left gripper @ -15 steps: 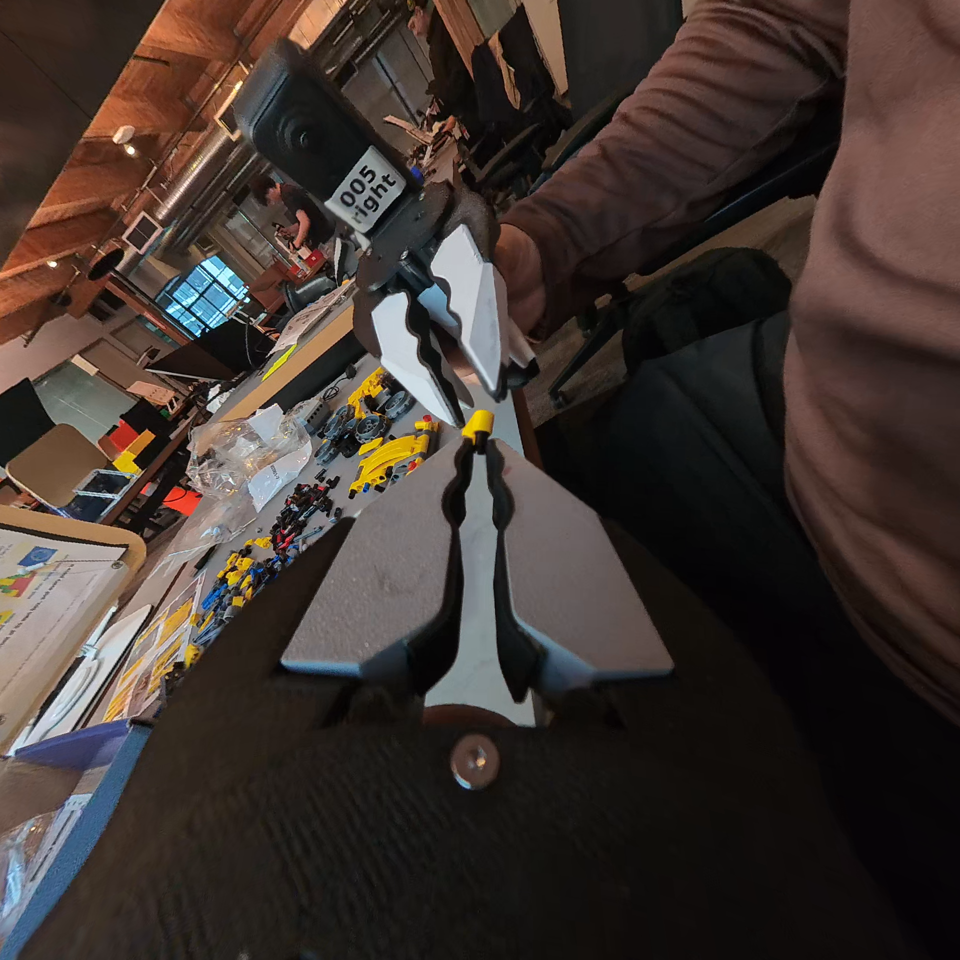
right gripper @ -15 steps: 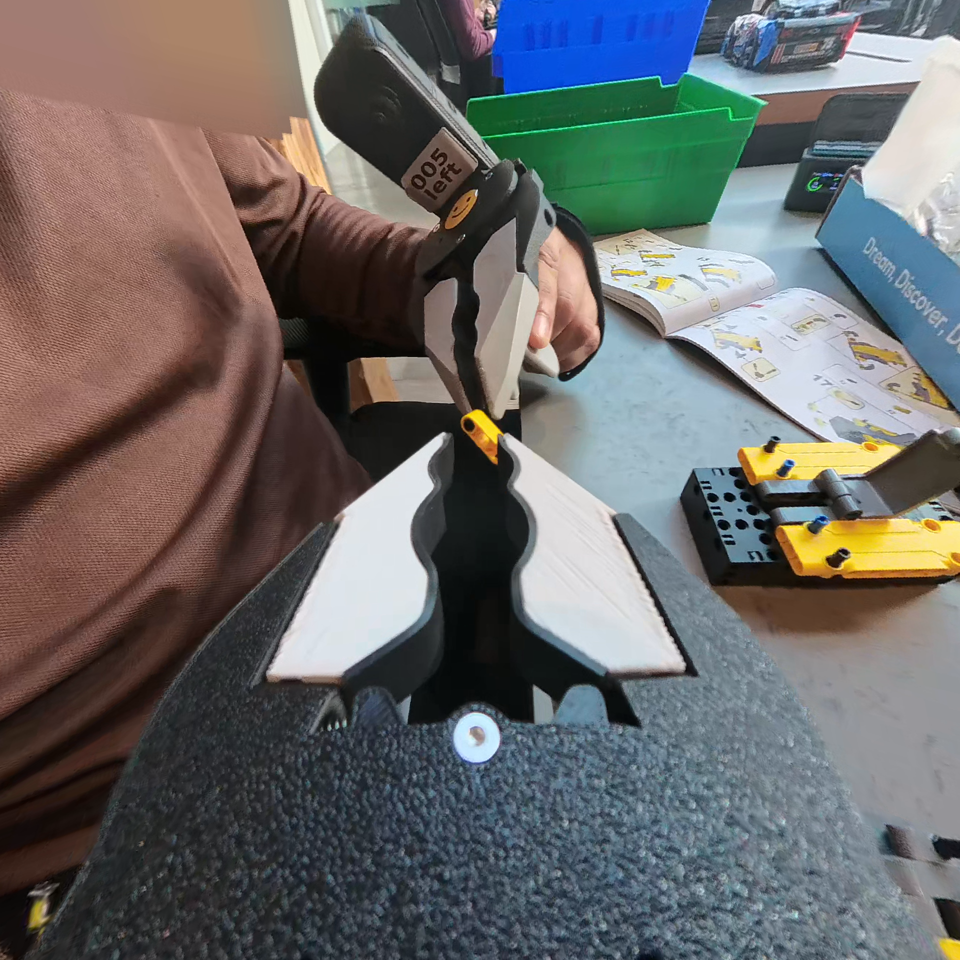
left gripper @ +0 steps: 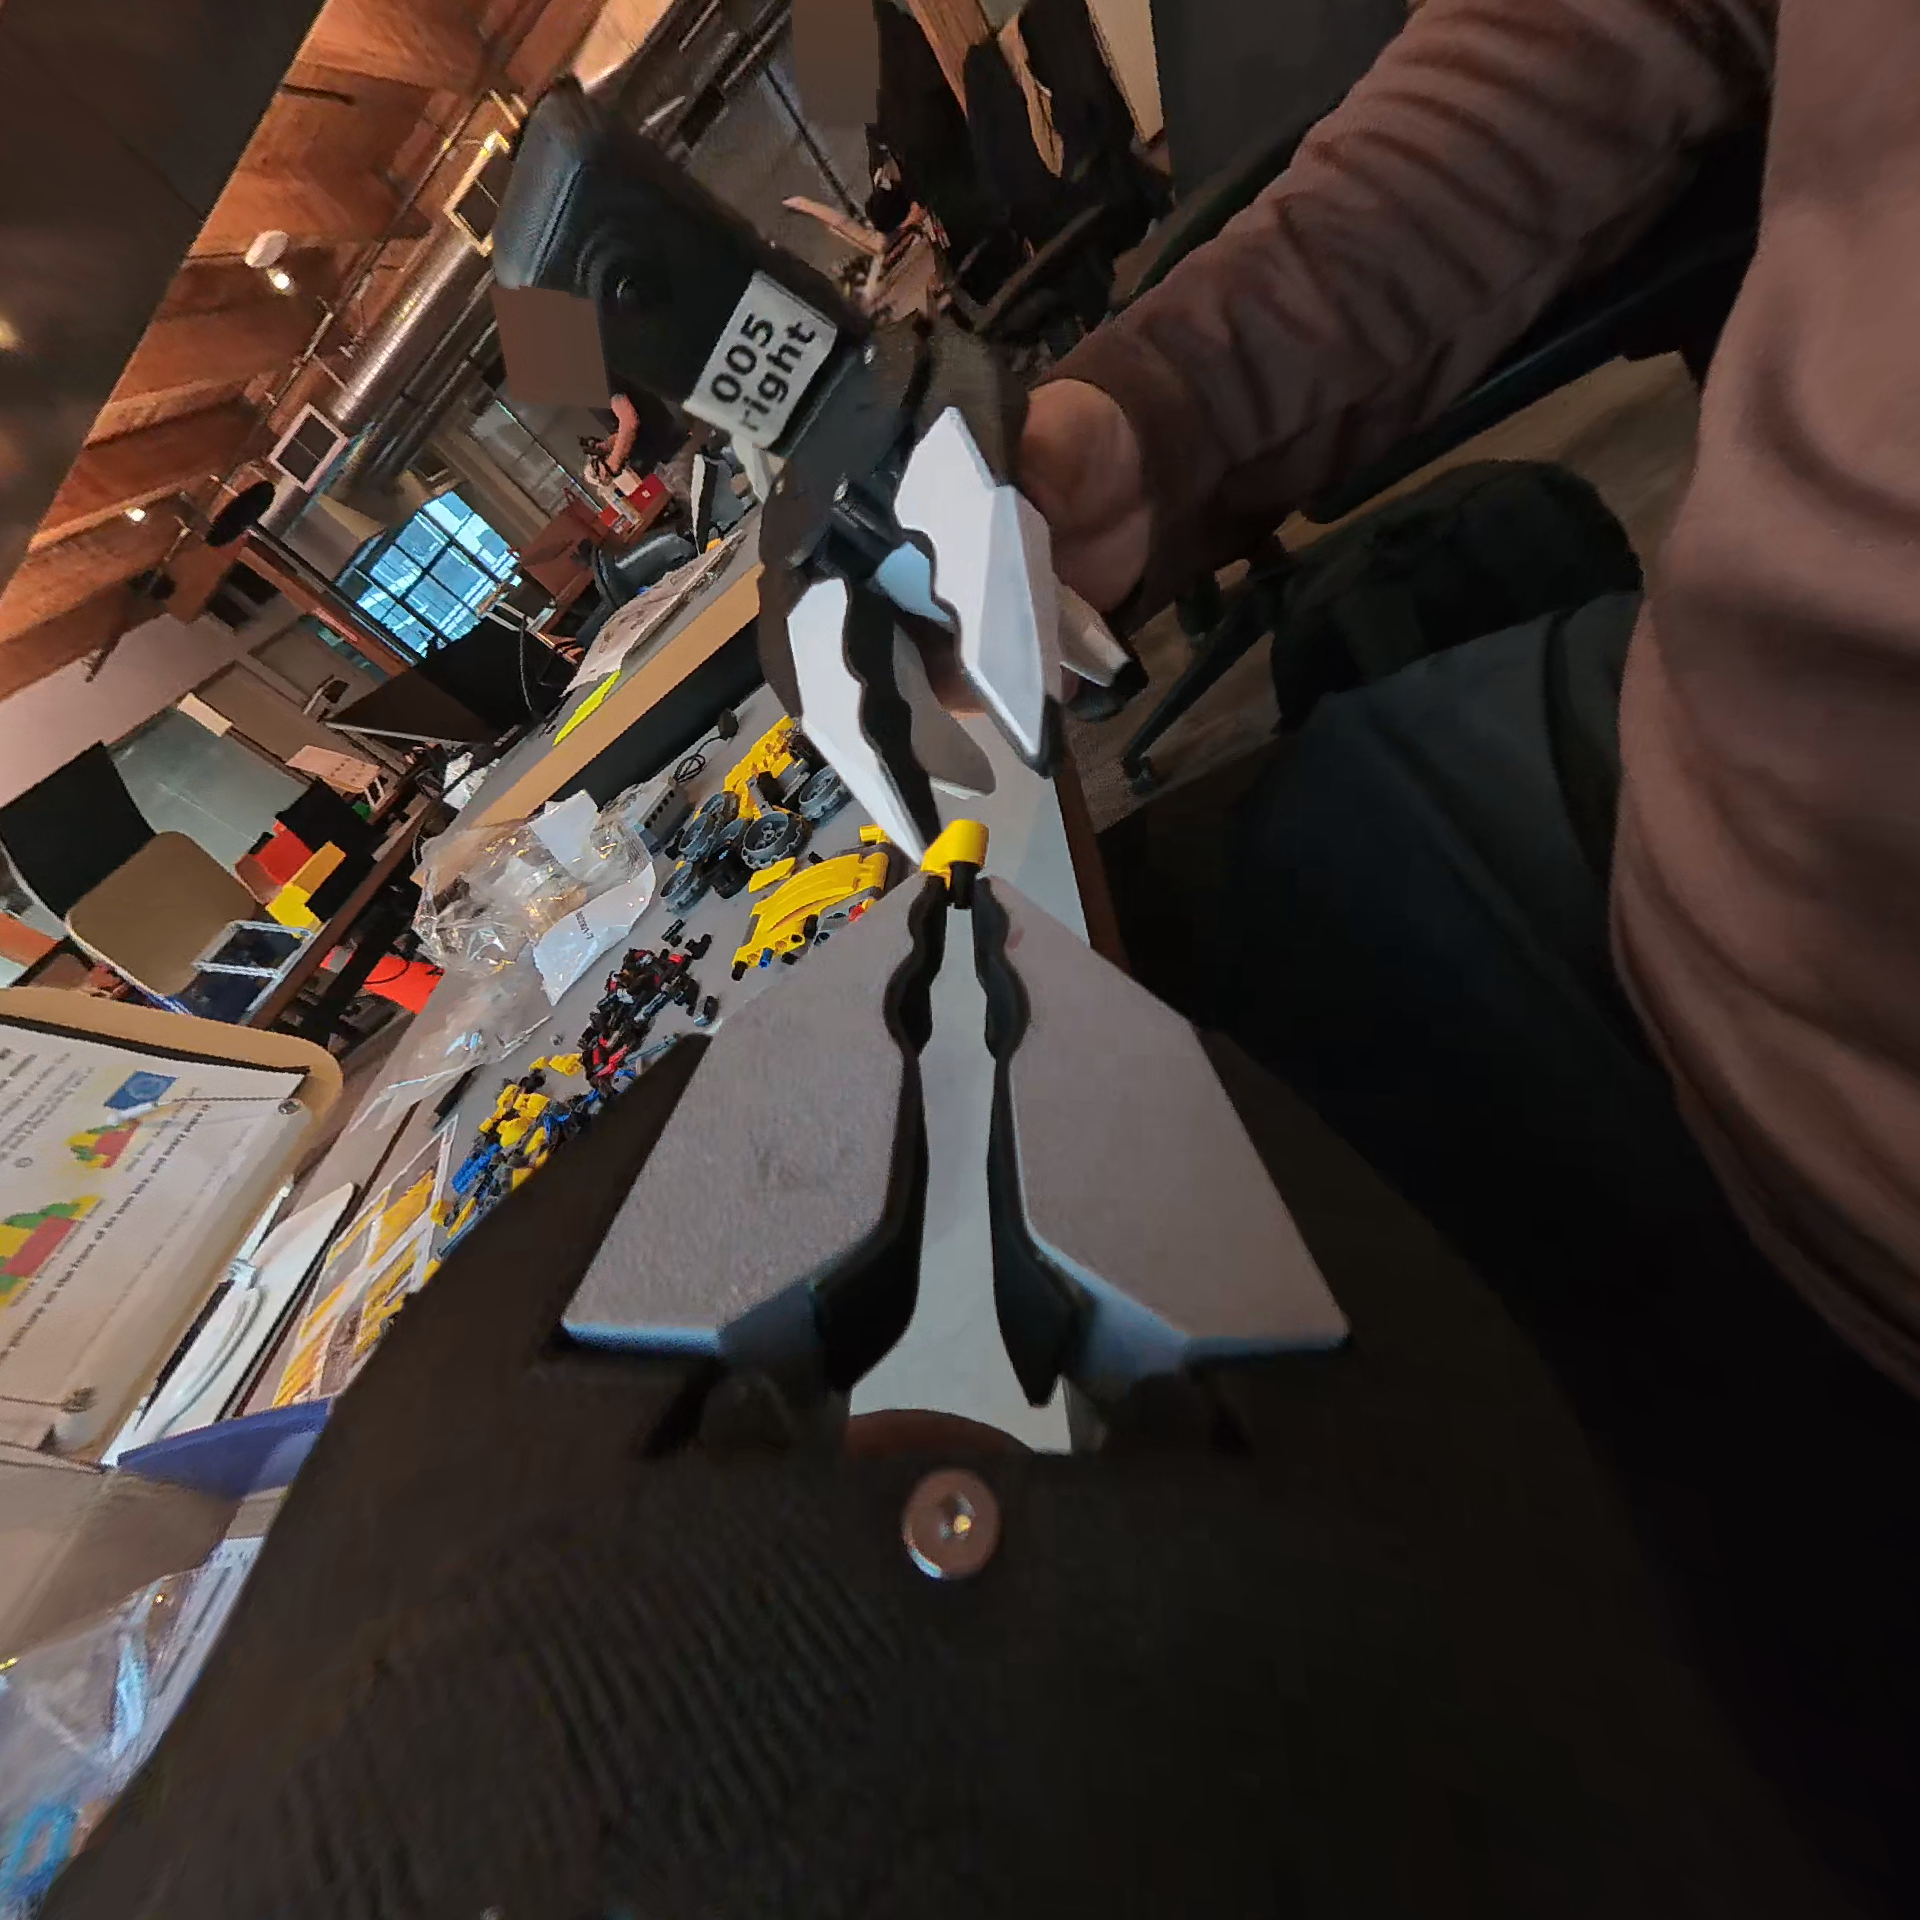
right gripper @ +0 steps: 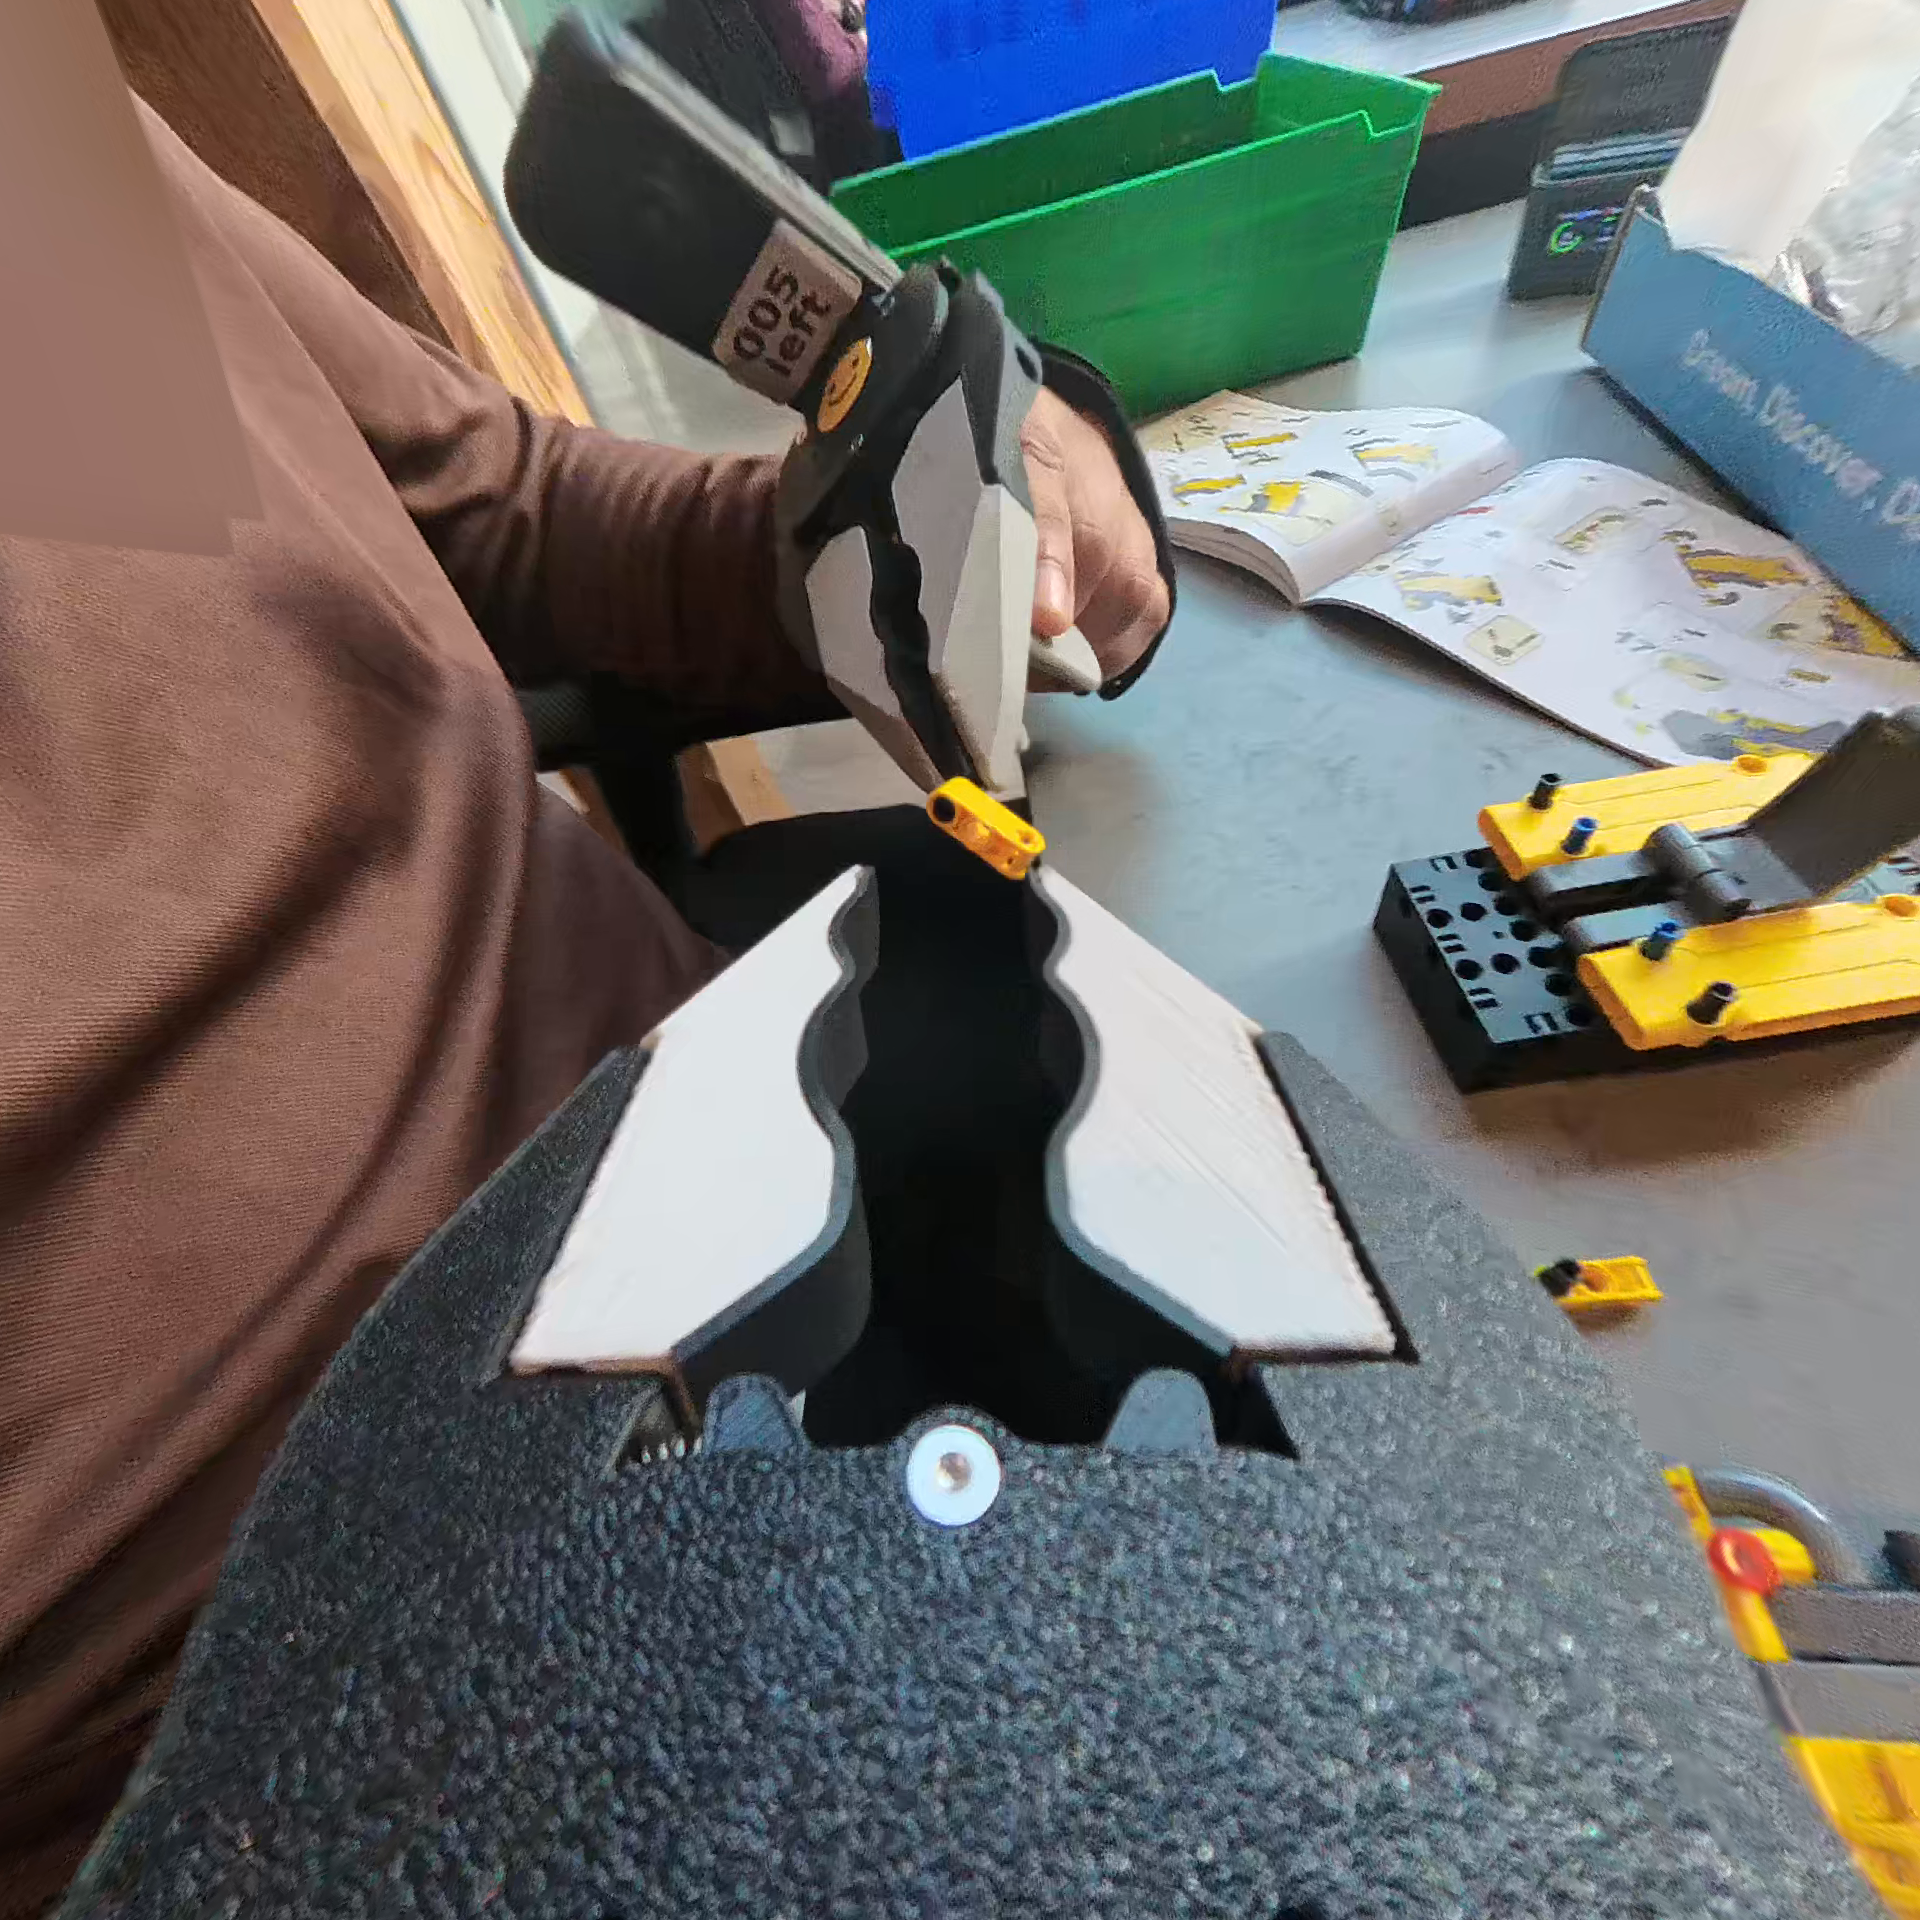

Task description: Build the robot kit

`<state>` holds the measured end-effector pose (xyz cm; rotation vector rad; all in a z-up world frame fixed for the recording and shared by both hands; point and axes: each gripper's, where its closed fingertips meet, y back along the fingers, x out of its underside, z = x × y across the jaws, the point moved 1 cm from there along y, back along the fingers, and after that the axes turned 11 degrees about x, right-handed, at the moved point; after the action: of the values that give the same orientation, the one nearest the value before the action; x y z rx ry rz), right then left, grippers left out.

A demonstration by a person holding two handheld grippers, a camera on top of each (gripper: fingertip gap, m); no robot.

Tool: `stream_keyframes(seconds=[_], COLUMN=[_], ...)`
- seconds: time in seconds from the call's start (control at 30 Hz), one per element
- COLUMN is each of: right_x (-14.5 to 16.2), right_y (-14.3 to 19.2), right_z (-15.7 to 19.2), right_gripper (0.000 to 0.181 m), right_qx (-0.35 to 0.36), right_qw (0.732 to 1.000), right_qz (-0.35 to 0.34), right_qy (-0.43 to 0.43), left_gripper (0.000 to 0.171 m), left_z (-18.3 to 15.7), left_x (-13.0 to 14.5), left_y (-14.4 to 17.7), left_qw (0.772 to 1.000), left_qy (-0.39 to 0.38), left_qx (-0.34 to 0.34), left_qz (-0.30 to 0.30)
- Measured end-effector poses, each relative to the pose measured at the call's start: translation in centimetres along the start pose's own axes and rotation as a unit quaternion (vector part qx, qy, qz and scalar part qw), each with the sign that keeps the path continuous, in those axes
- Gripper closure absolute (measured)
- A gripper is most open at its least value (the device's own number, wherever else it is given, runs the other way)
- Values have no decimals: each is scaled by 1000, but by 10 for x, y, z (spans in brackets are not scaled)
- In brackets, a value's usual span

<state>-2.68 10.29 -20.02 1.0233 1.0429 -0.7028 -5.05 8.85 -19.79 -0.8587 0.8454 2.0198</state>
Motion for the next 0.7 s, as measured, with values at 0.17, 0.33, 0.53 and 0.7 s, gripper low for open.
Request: stream_keyframes(seconds=[0.17,0.33,0.53,0.7], right_x=[-4,-4,-6,-8], right_y=[1,0,-2,-1], right_z=[5,8,14,14], right_gripper=[160,162,165,170], right_qx=[-12,-32,-63,-78], right_qw=[1000,999,998,995], right_qz=[-9,-17,-21,-30], right_qy=[4,-11,-23,-47], left_gripper=[169,169,169,169], left_z=[-5,-8,-8,-8], left_x=[-6,-11,-18,-18], left_y=[-4,-4,-2,-2], left_qw=[1000,1000,999,998], left_qy=[-11,-6,5,10], left_qx=[10,14,21,20], left_qz=[-7,-24,-50,-54])
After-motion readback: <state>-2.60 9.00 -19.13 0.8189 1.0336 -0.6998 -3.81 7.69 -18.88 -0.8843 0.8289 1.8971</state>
